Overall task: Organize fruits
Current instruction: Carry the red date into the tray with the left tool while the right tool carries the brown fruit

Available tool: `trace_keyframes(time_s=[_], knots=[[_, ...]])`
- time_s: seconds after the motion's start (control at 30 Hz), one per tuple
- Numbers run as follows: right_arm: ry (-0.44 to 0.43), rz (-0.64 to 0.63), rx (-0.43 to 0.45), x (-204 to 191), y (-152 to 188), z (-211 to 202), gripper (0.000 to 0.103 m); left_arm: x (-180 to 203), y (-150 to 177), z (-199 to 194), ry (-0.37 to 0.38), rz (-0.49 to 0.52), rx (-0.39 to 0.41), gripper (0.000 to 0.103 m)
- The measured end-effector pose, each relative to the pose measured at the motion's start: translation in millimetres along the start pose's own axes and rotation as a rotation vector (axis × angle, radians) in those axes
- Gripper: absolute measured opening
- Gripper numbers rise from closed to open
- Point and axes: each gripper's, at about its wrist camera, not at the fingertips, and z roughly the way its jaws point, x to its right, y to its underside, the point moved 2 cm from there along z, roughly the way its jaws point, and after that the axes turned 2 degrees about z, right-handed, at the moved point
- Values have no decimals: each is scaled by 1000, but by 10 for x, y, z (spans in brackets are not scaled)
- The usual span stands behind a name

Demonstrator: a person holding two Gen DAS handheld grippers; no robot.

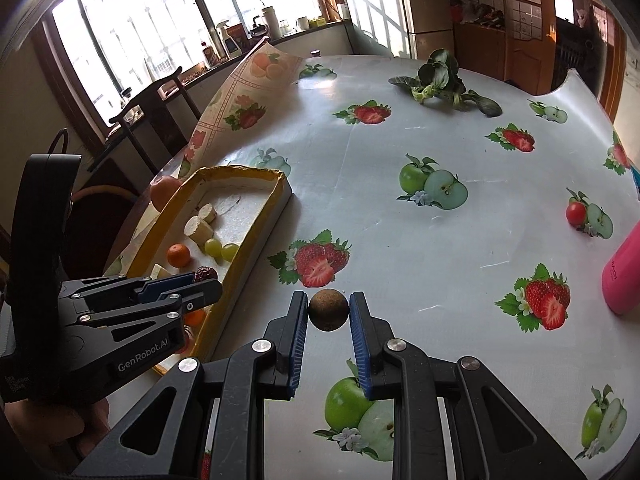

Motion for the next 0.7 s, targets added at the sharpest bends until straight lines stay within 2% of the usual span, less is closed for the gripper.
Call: trace_keyframes(time_s=[0.7], knots=[[-55, -86, -4, -631, -258, 245, 22, -680, 104, -28, -39, -86, -5, 18]])
